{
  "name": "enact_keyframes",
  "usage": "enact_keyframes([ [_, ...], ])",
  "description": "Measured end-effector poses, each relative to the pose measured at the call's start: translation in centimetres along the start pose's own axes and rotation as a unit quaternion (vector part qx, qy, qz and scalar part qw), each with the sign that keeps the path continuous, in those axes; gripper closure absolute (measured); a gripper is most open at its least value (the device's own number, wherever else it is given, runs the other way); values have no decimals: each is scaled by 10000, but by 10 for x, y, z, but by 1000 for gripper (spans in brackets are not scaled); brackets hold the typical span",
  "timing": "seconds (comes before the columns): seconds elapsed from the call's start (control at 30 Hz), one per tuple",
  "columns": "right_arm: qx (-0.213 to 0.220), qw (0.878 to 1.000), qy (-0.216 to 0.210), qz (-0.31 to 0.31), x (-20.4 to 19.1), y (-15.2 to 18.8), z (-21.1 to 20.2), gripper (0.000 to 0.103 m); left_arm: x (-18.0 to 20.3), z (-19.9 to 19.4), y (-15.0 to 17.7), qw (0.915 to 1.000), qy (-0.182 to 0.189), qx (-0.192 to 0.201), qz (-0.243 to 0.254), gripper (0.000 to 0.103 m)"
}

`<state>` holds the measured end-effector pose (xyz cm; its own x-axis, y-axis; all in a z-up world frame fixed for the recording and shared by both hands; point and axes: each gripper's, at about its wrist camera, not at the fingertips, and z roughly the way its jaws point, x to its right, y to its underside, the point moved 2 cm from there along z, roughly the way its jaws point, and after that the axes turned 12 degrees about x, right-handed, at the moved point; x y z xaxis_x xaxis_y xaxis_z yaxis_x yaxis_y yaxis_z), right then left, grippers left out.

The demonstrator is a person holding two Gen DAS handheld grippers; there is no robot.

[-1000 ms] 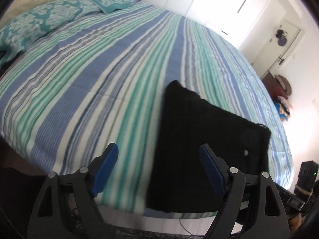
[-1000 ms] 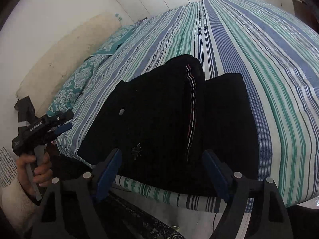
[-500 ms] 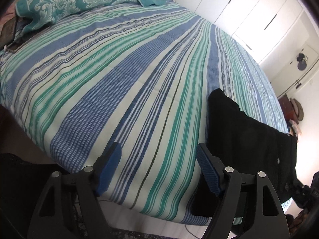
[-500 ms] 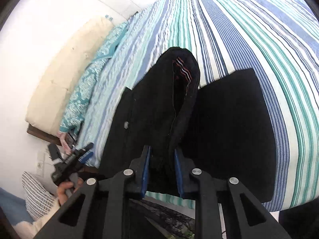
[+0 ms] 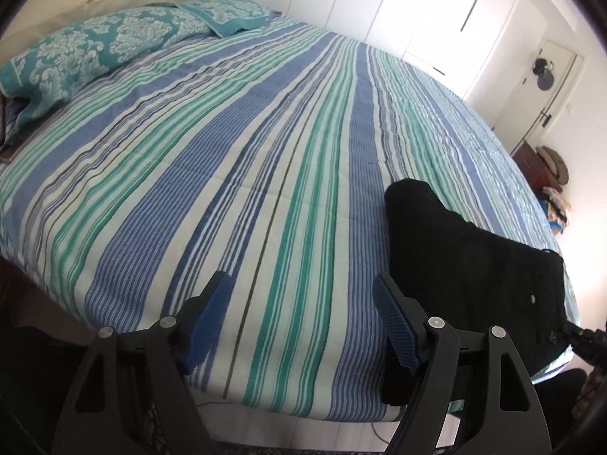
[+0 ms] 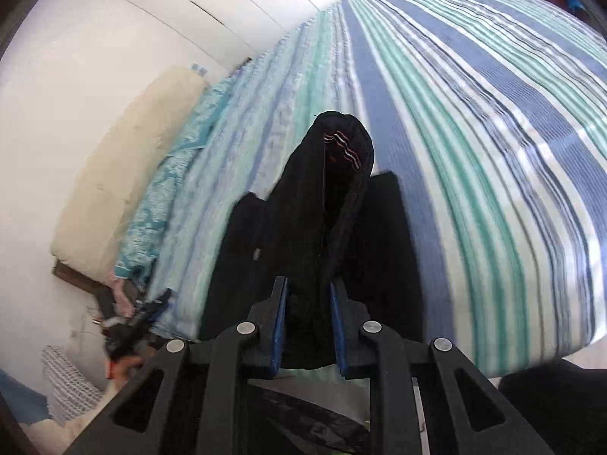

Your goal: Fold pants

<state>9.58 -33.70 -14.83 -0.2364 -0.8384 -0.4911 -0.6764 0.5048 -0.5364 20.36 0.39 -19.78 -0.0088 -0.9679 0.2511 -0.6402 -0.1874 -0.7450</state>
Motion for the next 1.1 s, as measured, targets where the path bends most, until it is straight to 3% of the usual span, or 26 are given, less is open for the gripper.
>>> enact_keyframes([
  [0.07, -91, 9996, 161, 202, 15, 3, 3, 74, 16, -3, 2, 9994, 109, 47, 323, 24],
  [0.1, 6, 9996, 227, 168, 18, -1, -1, 63, 25, -5, 3, 9986, 173, 78, 494, 24],
  [0.13, 89, 9995, 289, 35, 15, -3, -4, 53, 34, -8, 5, 9975, 266, 119, 651, 24],
  [0.2, 429, 9961, 637, -440, 4, -8, -19, 45, 56, -16, 8, 9935, 521, 248, 978, 24],
  [0.27, 811, 9909, 550, -921, -19, -12, -39, 45, 78, -22, 13, 9872, 791, 355, 1341, 22],
  [0.37, 884, 9865, -117, -1374, -58, -7, -40, 45, 112, -21, 29, 9746, 1113, 279, 1922, 20],
  [0.43, 587, 9853, -355, -1565, -75, 6, -20, 45, 129, -13, 42, 9666, 1223, 35, 2253, 19],
  [0.5, 56, 9883, 70, -1521, -68, 23, 12, 46, 138, 7, 63, 9562, 1040, -606, 2670, 14],
  [0.53, -116, 9902, 220, -1377, -60, 32, 22, 52, 137, 15, 72, 9522, 927, -871, 2777, 13],
  [0.6, -38, 9942, 115, -1065, -46, 37, 16, 57, 131, 11, 70, 9566, 949, -924, 2597, 10],
  [0.67, 75, 9928, 113, -1186, -51, 30, 6, 57, 123, 2, 58, 9638, 1051, -943, 2263, 11],
  [0.83, 616, 9860, -18, -1547, -73, -10, -5, 46, 113, 3, 7, 9767, 1298, -769, 1527, 11],
  [1.0, 758, 9834, -331, -1615, -82, -56, 30, 43, 135, 58, -49, 9773, 1304, -904, 1403, 11],
  [1.1, 472, 9883, -281, -1421, -65, -57, 66, 43, 150, 110, -51, 9719, 1118, -1317, 1598, 11],
])
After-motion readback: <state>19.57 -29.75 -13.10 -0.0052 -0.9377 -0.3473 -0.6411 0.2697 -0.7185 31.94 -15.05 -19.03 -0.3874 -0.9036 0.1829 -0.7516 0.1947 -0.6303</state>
